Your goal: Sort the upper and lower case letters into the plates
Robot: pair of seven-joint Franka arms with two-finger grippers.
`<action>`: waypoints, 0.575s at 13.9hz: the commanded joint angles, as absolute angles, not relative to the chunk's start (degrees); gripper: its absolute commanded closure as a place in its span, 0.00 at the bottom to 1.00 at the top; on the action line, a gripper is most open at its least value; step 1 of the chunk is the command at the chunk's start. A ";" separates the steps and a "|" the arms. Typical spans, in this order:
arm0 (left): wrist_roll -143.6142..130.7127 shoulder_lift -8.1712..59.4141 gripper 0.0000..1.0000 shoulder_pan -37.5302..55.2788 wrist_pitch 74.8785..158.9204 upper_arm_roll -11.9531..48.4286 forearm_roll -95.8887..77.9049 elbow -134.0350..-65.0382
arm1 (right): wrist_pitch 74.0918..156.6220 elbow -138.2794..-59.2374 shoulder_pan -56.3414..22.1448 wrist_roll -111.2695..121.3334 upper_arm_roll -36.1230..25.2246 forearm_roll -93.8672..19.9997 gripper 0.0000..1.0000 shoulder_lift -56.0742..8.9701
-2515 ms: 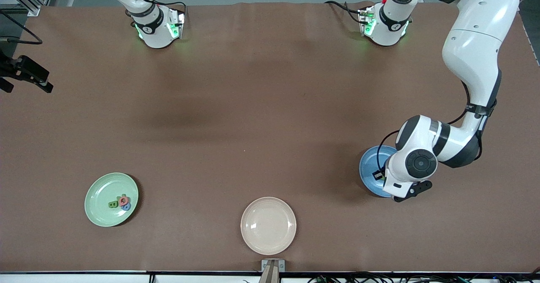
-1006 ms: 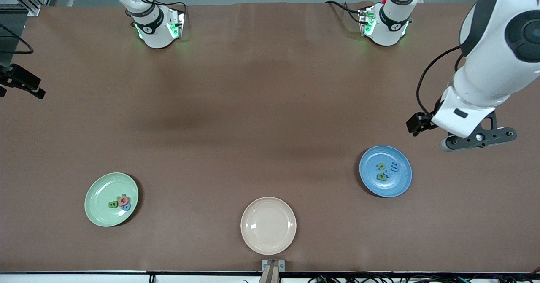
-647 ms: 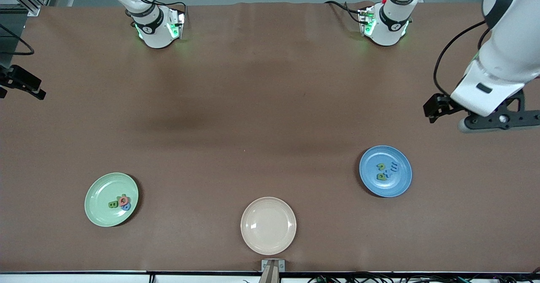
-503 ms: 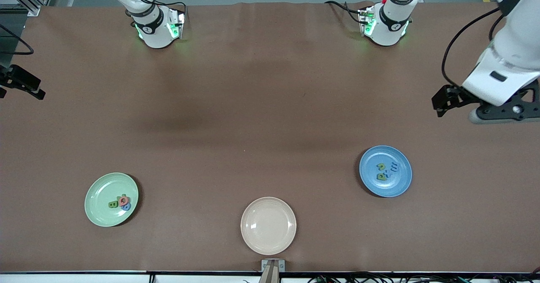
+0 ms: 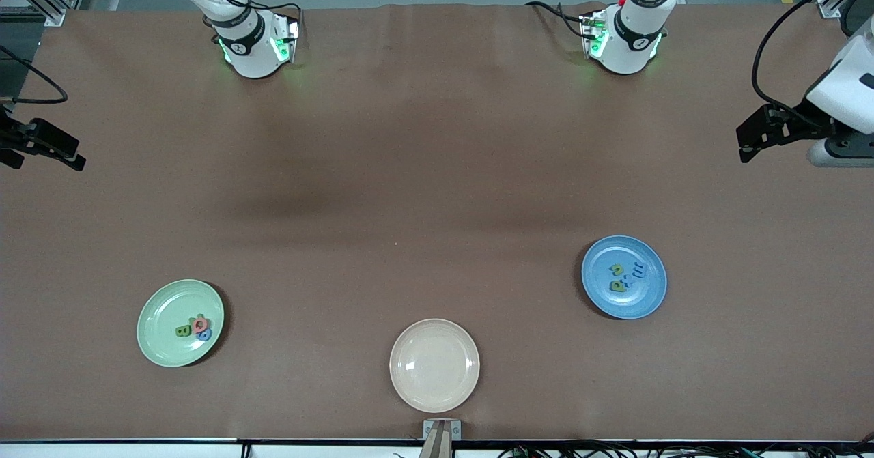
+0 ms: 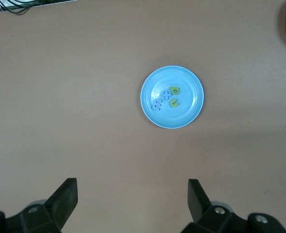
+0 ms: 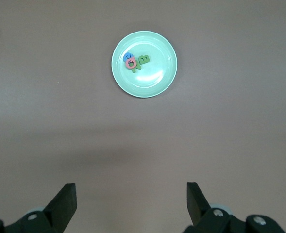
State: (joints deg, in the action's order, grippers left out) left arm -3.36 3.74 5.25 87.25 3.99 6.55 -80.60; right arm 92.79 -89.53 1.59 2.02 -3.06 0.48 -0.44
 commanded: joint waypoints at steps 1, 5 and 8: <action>-2.55 1.58 0.00 5.63 87.54 2.90 5.63 -83.58 | 92.46 -88.68 2.11 2.29 -2.90 0.26 0.00 -0.53; -2.55 1.14 0.00 5.36 87.71 2.72 2.91 -84.46 | 92.37 -88.77 1.93 2.46 -2.90 0.00 0.00 -0.53; -2.46 -0.17 0.00 3.70 87.98 2.64 0.20 -86.38 | 92.20 -88.77 1.76 2.64 -2.90 -0.17 0.00 -0.53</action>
